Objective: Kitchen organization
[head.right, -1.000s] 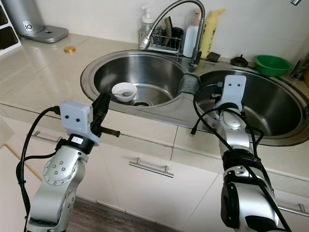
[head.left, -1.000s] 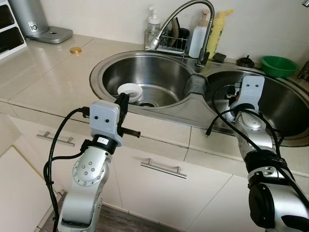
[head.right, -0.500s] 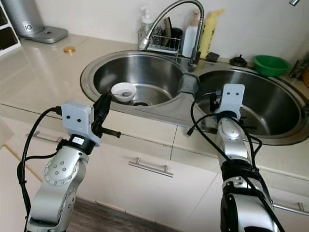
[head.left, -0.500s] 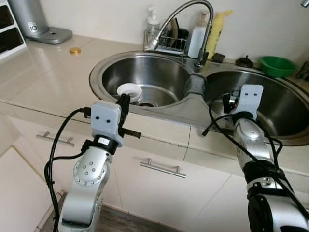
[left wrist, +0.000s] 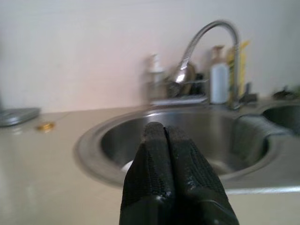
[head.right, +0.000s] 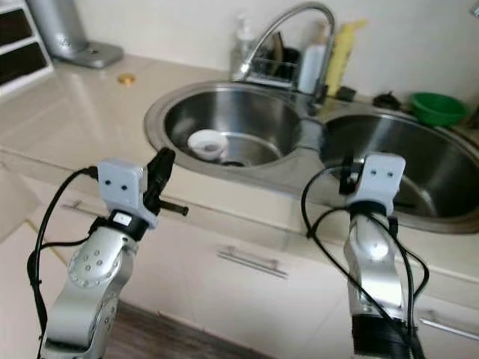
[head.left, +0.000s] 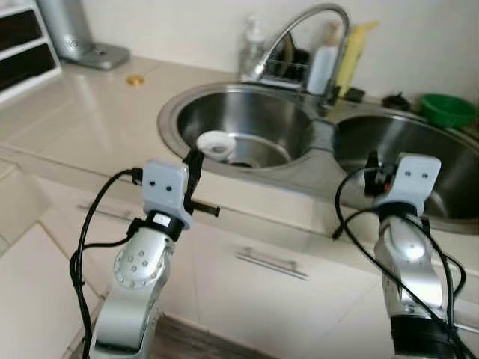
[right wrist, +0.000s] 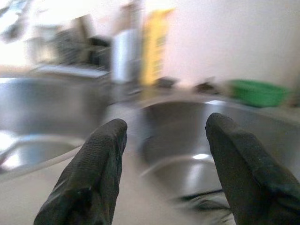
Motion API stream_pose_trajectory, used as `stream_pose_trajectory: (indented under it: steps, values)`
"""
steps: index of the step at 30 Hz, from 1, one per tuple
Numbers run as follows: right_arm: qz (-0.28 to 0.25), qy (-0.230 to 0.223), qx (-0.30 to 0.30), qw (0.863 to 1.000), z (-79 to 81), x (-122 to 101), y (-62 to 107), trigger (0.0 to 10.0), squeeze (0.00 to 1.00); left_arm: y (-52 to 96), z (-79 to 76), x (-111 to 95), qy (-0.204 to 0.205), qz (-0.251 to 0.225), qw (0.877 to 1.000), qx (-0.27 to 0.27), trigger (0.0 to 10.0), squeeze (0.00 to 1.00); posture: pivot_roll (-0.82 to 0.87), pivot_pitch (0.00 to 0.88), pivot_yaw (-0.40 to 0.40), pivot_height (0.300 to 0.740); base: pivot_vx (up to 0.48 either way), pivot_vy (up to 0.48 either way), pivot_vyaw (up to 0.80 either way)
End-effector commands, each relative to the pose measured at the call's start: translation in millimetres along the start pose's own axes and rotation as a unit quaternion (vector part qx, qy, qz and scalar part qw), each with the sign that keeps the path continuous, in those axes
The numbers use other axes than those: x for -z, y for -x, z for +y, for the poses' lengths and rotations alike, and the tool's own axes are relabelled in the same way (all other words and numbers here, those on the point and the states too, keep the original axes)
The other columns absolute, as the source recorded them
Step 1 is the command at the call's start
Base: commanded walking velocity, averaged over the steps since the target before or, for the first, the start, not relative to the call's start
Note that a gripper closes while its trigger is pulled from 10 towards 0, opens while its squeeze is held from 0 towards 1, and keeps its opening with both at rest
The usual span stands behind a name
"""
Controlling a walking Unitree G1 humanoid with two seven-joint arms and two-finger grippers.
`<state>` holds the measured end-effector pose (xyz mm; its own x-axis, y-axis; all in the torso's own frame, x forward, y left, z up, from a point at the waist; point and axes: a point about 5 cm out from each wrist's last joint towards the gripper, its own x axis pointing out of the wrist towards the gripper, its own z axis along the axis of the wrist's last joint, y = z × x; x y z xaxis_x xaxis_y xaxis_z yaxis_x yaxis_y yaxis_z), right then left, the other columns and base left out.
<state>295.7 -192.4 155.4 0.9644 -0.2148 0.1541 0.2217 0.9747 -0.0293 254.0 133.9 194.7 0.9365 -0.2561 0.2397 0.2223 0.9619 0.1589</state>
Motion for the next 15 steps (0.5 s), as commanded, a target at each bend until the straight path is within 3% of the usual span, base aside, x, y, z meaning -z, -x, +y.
stream_pose_trajectory:
  steps: [1,6,9,11,15]
  values:
    - [-0.008,0.014,0.013,1.0,-8.1,-6.8,3.9,10.0,0.0,-1.0,-1.8,-2.0,0.003,-0.001,1.0,0.004,10.0,0.0,0.14,0.0,-0.073,0.74,0.0,0.48,0.0]
    - [-0.012,0.056,-0.005,0.998,-2.3,-8.9,13.6,10.0,0.0,-1.0,-1.7,-1.7,0.004,-0.003,1.0,0.005,10.0,0.0,0.13,0.0,-0.073,0.74,0.0,0.48,0.0]
    - [-0.004,0.073,-0.001,0.997,-4.1,-10.1,21.0,10.0,0.0,-1.1,-1.7,-1.4,0.005,-0.004,1.0,0.004,10.0,0.0,0.13,0.0,-0.078,0.74,0.0,0.48,-0.8]
    - [-0.006,0.086,0.005,0.996,-6.9,-11.6,24.4,10.0,0.0,-0.9,-1.6,-1.4,0.006,-0.005,1.0,0.003,10.0,0.0,0.13,0.0,-0.081,0.74,0.0,0.48,0.0]
    - [-0.019,0.116,0.018,0.993,-12.9,-17.4,34.0,10.0,0.0,-0.4,-1.5,-1.7,0.001,-0.008,1.0,0.001,10.0,0.0,0.13,0.0,-0.085,0.74,0.0,0.092,0.0]
